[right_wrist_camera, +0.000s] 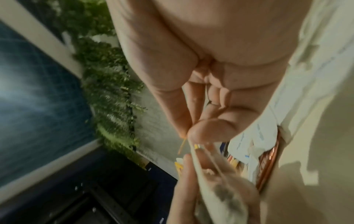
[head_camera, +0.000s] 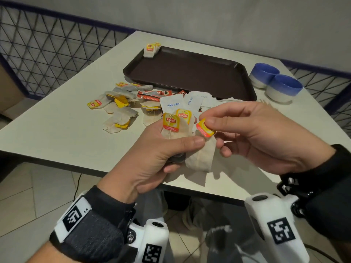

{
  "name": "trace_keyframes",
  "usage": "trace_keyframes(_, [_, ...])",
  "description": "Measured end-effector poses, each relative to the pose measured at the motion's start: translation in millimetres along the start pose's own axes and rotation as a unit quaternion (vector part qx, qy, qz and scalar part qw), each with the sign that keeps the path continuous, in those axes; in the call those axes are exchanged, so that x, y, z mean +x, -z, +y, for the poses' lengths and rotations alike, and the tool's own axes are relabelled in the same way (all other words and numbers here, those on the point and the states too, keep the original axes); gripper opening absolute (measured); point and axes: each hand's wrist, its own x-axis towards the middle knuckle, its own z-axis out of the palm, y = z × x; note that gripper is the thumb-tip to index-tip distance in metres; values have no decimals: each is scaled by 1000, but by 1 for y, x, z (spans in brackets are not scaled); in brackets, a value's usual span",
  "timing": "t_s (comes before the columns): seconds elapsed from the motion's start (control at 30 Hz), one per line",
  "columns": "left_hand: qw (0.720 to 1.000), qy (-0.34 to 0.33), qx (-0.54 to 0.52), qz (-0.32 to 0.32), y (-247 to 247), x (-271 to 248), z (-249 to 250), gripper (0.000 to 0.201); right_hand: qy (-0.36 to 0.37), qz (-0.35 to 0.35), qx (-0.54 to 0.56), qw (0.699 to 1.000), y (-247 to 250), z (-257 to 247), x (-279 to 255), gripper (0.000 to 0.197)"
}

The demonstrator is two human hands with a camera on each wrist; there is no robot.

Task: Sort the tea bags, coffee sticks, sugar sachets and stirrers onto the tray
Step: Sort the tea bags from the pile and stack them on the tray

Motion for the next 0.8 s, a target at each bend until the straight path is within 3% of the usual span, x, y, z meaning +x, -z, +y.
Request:
trace_keyframes(0.2, [1000, 5, 17, 3, -1, 2, -1, 40, 64, -34, -172, 982, 3, -8, -3, 19])
trace_keyframes(0.6, [1000, 5, -20, 2, 1, 1, -1, 48, 13, -69, -158, 985, 4, -9, -1, 31])
trace_keyframes(0.8, [998, 3, -57, 27, -1, 1, 0, 49, 7, -69, -190, 979, 7, -16, -1, 16])
